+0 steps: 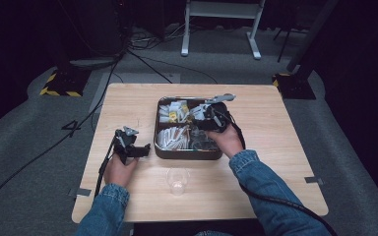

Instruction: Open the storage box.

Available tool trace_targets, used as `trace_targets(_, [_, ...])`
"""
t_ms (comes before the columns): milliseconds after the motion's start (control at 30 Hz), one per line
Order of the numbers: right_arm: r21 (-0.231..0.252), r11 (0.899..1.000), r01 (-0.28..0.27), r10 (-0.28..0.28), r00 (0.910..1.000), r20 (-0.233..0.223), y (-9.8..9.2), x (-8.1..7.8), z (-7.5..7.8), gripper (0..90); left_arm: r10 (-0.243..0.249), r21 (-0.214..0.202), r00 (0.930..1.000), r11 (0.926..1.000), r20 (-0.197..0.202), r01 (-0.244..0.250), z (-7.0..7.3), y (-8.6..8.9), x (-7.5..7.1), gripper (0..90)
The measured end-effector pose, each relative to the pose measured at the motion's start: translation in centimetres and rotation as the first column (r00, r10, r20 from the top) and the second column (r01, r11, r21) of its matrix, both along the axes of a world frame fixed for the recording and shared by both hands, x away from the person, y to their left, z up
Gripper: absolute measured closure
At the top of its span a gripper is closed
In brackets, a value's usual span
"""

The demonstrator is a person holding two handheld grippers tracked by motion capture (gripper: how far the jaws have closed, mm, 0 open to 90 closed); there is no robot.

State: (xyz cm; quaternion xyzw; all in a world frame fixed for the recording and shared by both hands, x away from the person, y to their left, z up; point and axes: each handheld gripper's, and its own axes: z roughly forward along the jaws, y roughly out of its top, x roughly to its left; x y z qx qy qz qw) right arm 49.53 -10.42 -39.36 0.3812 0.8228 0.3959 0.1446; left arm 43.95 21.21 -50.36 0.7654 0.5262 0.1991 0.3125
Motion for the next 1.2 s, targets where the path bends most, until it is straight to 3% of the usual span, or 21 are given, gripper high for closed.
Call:
trace_targets(167, [-0.001,1.000,0.005,-0.005,0.9992,-0.041,1.6,1.0,-1.2,38.6,-0.002,-0.002,1.0000,1.0000,-0.001,0.002,0.0,0.0,0.0,13.0])
trace_targets(267, [-0.026,1.000,0.013,-0.014,0.9993,-0.035,2.2,1.2,-1.5,38.6,-0.002,-0.001,1.0000,1.0000,0.000,0.002,0.0,0.0,0.0,13.0])
trace_targets(433, [-0.059,0.995,0.075,-0.078,0.9958,-0.048,2.8,2.5,-2.3,39.2,-0.003,-0.001,1.0000,1.0000,0.000,0.003,0.0,0.0,0.0,13.0])
trace_targets(667, [-0.075,0.994,0.075,-0.080,0.9951,-0.059,3.6,2.7,-2.9,42.9,-0.006,-0.003,1.0000,1.0000,0.000,0.006,0.0,0.0,0.0,13.1])
trace_targets(900, [-0.076,0.990,0.117,-0.123,0.9896,-0.074,4.4,3.1,-3.6,45.7,-0.007,-0.001,1.0000,1.0000,0.001,0.007,0.0,0.0,0.0,13.1])
trace_targets(1067, [-0.122,0.985,0.124,-0.131,0.9902,-0.049,4.7,3.1,-3.8,56.4,-0.012,0.000,0.9999,0.9999,0.001,0.012,0.0,0.1,0.1,13.1])
trace_targets(1200, [-0.139,0.983,0.124,-0.128,0.9915,-0.022,4.9,3.0,-3.9,57.2,-0.012,-0.001,0.9999,0.9999,0.001,0.012,0.0,0.1,0.1,13.1])
